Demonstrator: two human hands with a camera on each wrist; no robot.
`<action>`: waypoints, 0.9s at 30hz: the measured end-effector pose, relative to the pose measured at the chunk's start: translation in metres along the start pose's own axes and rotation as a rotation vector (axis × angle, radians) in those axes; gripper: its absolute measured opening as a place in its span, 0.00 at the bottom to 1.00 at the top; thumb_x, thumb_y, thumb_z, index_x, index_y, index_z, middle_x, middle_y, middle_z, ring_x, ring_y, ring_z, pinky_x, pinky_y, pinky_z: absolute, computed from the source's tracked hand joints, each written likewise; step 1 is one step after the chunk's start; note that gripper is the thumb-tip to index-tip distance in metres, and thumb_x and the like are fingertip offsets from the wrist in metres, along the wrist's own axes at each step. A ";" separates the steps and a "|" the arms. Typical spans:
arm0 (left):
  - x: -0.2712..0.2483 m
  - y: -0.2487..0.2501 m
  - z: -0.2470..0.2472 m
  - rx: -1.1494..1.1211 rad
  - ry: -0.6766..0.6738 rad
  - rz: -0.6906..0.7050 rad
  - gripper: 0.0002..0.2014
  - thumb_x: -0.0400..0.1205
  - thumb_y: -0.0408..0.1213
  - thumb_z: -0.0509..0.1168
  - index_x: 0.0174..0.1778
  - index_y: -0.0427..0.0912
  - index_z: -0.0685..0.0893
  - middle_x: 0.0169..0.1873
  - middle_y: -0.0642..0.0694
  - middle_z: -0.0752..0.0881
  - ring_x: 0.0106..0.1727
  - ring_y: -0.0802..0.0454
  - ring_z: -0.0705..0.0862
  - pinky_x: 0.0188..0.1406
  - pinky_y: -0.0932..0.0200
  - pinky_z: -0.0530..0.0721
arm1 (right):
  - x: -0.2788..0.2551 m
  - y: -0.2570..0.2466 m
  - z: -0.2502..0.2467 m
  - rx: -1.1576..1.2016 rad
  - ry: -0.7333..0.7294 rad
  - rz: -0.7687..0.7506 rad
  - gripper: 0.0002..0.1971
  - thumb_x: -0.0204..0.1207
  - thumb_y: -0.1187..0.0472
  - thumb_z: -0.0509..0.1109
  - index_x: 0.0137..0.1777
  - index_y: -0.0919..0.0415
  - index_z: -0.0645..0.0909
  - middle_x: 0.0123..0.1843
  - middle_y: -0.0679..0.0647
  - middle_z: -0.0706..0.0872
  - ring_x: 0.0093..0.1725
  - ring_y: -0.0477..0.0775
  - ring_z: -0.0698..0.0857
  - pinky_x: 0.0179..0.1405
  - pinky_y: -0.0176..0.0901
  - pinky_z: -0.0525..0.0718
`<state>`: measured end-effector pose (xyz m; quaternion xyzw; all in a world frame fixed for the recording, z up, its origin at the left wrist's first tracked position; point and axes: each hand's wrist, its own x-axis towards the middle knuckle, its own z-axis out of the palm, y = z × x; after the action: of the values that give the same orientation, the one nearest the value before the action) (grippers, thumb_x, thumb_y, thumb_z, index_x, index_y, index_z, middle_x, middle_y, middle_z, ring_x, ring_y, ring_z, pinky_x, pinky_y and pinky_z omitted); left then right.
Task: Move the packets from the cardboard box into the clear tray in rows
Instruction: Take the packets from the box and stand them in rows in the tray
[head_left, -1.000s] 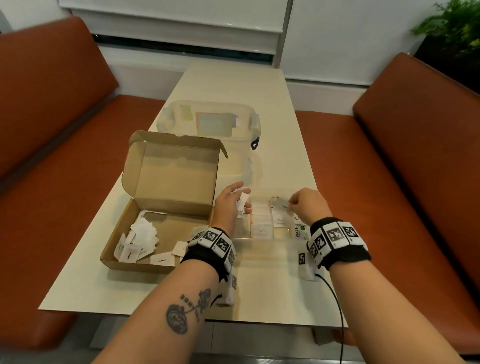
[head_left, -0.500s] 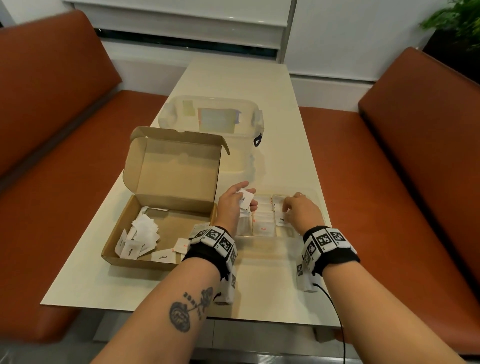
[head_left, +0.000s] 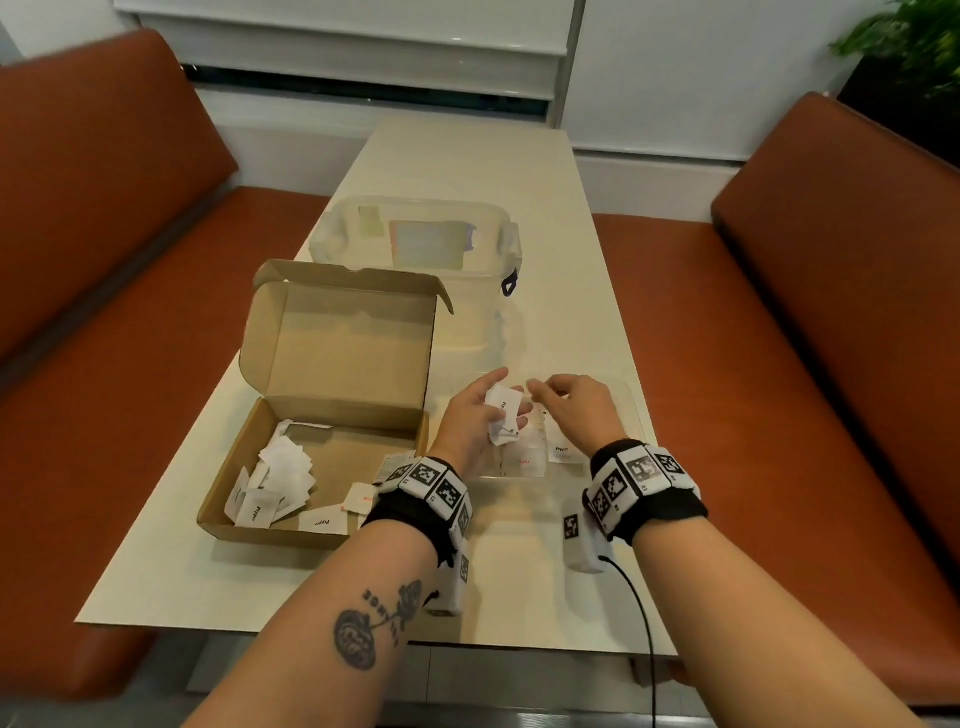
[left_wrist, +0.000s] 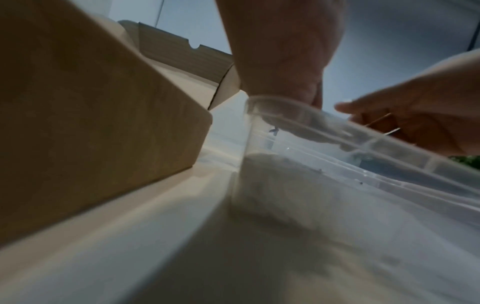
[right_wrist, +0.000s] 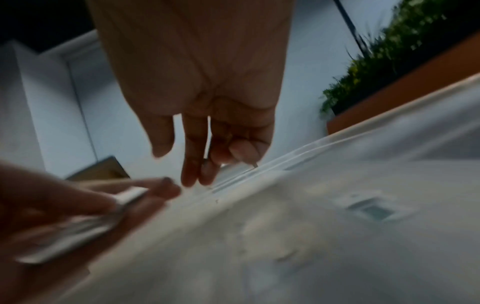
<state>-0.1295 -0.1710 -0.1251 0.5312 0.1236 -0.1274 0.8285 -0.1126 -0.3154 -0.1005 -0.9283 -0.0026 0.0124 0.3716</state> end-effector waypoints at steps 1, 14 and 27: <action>-0.001 0.000 0.002 0.037 -0.008 0.016 0.30 0.78 0.12 0.51 0.72 0.41 0.76 0.61 0.35 0.81 0.59 0.39 0.86 0.59 0.45 0.85 | -0.001 -0.003 0.001 0.069 -0.028 0.008 0.15 0.77 0.50 0.69 0.40 0.62 0.87 0.37 0.54 0.88 0.35 0.46 0.79 0.32 0.33 0.74; 0.000 0.002 0.004 0.144 0.041 0.075 0.19 0.86 0.23 0.53 0.70 0.39 0.78 0.53 0.37 0.84 0.48 0.46 0.85 0.48 0.53 0.84 | 0.006 -0.005 -0.020 0.211 -0.011 -0.011 0.04 0.76 0.64 0.71 0.47 0.60 0.88 0.39 0.50 0.87 0.36 0.40 0.81 0.36 0.28 0.74; -0.004 -0.002 0.003 0.262 0.084 0.166 0.17 0.83 0.26 0.63 0.64 0.45 0.83 0.63 0.38 0.84 0.60 0.40 0.85 0.63 0.40 0.82 | -0.002 0.001 -0.012 0.129 -0.157 0.039 0.06 0.69 0.63 0.78 0.43 0.61 0.85 0.30 0.48 0.81 0.30 0.42 0.77 0.31 0.32 0.70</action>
<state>-0.1343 -0.1740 -0.1246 0.6480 0.0963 -0.0511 0.7538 -0.1148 -0.3244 -0.0928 -0.8986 -0.0130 0.0923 0.4287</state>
